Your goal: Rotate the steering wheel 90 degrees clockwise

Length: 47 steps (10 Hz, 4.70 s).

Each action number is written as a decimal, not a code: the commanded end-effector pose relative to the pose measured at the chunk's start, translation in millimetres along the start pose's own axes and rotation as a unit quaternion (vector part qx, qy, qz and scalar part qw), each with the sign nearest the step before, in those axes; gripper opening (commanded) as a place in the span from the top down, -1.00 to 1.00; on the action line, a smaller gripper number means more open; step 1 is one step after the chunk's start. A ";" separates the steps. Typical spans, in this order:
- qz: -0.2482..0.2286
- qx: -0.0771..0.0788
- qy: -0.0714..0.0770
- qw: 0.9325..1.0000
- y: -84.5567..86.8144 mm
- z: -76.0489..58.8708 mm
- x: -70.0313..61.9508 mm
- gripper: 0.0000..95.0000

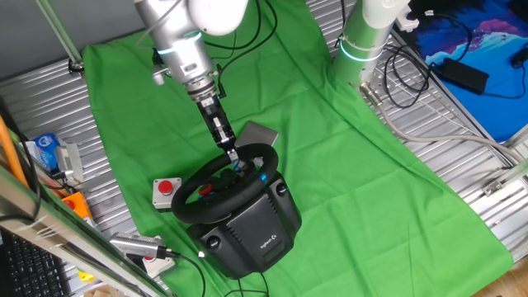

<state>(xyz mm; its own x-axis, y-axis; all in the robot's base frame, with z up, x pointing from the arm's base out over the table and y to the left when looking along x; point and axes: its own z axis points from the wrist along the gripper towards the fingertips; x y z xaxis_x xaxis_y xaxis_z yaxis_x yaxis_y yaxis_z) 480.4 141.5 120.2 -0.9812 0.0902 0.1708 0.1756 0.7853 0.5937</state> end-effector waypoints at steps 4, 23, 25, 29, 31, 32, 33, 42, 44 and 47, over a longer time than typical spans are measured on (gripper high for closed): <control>0.002 0.003 -0.002 1.000 6.7 0.2 8.1 1.00; 0.039 -0.010 -0.008 0.999 46.7 -8.4 26.2 1.00; 0.039 -0.016 -0.012 0.999 47.8 -8.5 26.7 1.00; 0.038 -0.025 -0.016 0.999 49.5 -8.7 27.3 1.00; 0.038 -0.031 -0.019 0.999 50.3 -8.9 27.6 1.00; 0.038 -0.032 -0.021 0.999 50.8 -8.9 27.8 1.00; 0.038 -0.034 -0.022 0.998 51.7 -9.1 28.1 1.00; 0.039 -0.034 -0.025 0.998 56.8 -9.7 29.4 1.00; 0.039 -0.034 -0.025 0.998 57.7 -9.7 29.7 1.00; 0.039 -0.035 -0.026 0.998 58.9 -9.4 29.5 1.00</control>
<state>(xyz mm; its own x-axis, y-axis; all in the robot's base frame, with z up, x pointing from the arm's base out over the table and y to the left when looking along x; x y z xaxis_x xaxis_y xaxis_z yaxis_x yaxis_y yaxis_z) 462.3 184.5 167.6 -0.9672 0.1805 0.1787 0.2535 0.7317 0.6327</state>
